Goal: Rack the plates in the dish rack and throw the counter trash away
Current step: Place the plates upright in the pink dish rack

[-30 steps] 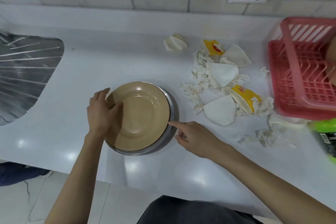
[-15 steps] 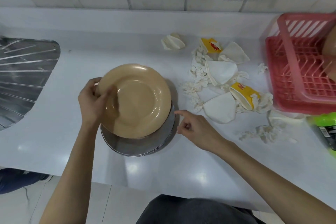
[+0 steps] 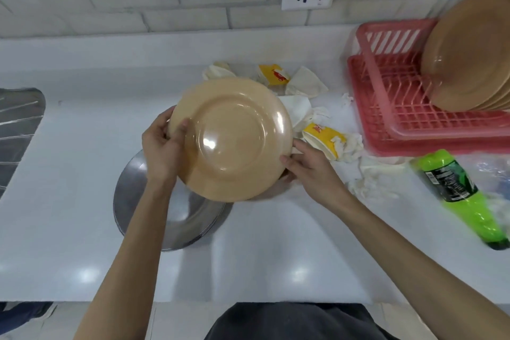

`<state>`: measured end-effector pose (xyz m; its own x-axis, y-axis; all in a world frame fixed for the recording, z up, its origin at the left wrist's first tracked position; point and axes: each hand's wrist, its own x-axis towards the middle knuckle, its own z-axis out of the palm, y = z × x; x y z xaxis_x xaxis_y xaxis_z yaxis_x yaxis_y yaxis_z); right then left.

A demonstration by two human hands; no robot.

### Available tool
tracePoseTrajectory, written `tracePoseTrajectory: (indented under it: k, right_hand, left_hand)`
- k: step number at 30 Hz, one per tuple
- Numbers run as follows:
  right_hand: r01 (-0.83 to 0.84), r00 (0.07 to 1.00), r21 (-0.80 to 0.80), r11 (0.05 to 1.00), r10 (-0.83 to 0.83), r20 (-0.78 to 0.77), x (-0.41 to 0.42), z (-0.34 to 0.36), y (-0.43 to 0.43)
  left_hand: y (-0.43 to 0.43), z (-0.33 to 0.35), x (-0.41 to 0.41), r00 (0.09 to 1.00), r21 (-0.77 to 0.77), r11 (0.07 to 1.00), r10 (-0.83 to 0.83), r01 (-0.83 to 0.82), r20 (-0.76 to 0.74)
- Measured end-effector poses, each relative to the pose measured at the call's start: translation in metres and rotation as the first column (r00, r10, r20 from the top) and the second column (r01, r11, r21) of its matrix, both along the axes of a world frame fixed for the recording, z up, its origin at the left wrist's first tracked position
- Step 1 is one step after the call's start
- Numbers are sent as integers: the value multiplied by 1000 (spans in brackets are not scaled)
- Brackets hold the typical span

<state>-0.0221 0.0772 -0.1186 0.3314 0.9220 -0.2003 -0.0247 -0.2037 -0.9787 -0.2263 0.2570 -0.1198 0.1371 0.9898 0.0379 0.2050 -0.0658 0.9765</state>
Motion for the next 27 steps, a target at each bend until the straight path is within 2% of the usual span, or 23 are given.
tracePoseTrajectory:
  k: [4, 10, 15, 18, 23, 27]
  right_hand:
    - [100, 995, 22, 995, -101, 28, 37, 12, -20]
    - [247, 969, 67, 967, -247, -14, 86, 33, -55]
    - [331, 934, 94, 939, -340, 108, 126, 50, -82]
    - [352, 889, 148, 924, -380, 257, 156, 69, -94]
    - [369, 776, 190, 910, -414, 477, 208, 99, -110]
    - [372, 672, 192, 908, -407, 619, 240, 119, -122]
  left_hand:
    - [-20, 3, 48, 996, -46, 997, -56, 59, 66]
    - [-51, 6, 114, 982, -89, 983, -147, 159, 120]
    - [-77, 6, 161, 963, -116, 962, -233, 249, 134]
    - [-93, 7, 187, 932, -115, 929, -334, 351, 142]
    - [-113, 5, 229, 863, -71, 861, -505, 504, 11]
    - [-130, 6, 261, 831, 51, 836, -533, 546, -160]
